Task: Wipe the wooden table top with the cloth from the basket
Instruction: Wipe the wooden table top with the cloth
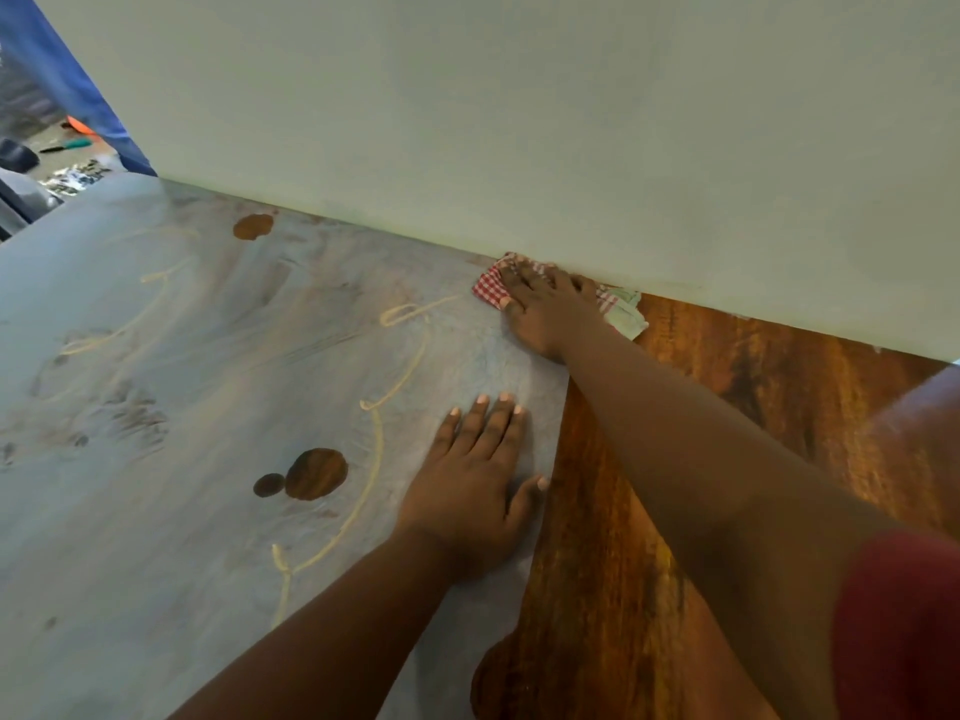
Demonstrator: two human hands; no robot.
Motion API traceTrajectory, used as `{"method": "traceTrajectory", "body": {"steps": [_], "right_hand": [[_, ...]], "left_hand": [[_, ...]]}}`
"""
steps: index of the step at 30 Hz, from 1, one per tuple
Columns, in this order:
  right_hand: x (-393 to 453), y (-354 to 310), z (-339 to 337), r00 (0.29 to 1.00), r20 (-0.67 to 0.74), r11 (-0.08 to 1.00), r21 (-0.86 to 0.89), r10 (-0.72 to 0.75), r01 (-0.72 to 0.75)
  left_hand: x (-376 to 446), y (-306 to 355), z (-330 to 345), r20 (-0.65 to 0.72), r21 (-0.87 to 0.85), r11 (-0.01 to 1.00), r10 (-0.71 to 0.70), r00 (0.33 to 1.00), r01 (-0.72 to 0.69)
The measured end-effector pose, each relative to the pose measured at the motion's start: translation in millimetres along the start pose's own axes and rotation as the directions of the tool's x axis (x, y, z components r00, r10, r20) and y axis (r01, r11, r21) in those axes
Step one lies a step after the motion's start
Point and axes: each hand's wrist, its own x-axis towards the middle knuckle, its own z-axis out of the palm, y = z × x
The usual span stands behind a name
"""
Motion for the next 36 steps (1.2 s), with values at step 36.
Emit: {"method": "traceTrajectory", "body": {"steps": [36], "right_hand": [[-204.7,-102.0,30.4,0.996,0.038,0.996,0.039,-0.085,0.083]], "left_hand": [[-91.1,-59.5,-25.4,0.082,0.310,0.950,-0.046,0.996,0.018]]}}
